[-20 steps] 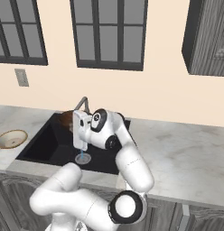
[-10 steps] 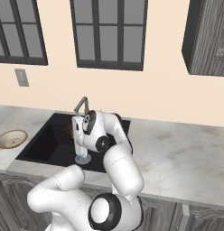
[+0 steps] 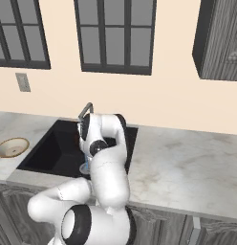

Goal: Rinse each bowl for a few seconds and place them down in the sink or on the counter.

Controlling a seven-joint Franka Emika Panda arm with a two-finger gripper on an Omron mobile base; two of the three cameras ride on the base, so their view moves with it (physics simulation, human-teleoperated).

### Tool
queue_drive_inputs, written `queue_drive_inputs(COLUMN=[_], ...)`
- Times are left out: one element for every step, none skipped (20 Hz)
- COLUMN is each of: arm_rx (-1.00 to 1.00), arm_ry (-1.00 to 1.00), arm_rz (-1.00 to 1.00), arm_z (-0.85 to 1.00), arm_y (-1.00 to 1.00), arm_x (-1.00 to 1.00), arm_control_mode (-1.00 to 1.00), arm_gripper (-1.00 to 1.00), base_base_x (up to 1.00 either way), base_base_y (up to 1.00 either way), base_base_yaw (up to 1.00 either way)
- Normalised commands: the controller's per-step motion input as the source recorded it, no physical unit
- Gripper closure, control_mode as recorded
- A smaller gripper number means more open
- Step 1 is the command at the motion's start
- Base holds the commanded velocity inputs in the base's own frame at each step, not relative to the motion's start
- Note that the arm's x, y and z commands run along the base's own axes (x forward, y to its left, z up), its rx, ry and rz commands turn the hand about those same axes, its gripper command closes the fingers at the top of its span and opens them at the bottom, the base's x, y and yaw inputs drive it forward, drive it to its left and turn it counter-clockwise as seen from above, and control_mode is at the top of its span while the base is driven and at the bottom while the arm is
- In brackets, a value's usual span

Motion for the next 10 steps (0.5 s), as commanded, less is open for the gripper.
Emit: queue_drive_inputs(arm_rx=[-0.24, -0.23, -0.21, -0.19, -0.17, -0.14, -0.12, -0.10, -0.07, -0.06], arm_ry=[-0.05, -0.02, 0.00, 0.00, 0.00, 0.01, 0.06, 0.08, 0.09, 0.10], arm_rz=[-0.07, -0.08, -0.10, -0.11, -0.13, -0.16, -0.19, -0.21, -0.23, -0.25], arm_z=[0.43, 0.40, 0.35, 0.31, 0.29, 0.31, 0.29, 0.29, 0.29, 0.32], arm_y=[-0.59, -0.61, -0.62, -0.64, -0.65, -0.68, -0.72, -0.71, -0.70, -0.69], arm_x=[0.00, 0.00, 0.00, 0.00, 0.00, 0.00, 0.00, 0.00, 0.00, 0.00], arm_control_mode=[-1.00, -1.00, -1.00, -1.00, -1.00, -1.00, -1.00, -1.00, -1.00, -1.00], arm_gripper=[1.00, 1.00, 1.00, 1.00, 1.00, 1.00, 1.00, 1.00, 1.00, 1.00], base_base_x=[0.00, 0.00, 0.00, 0.00, 0.00, 0.00, 0.00, 0.00, 0.00, 0.00], base_base_y=[0.00, 0.00, 0.00, 0.00, 0.00, 0.00, 0.00, 0.00, 0.00, 0.00], base_base_yaw=[0.00, 0.00, 0.00, 0.00, 0.00, 0.00, 0.00, 0.00, 0.00, 0.00])
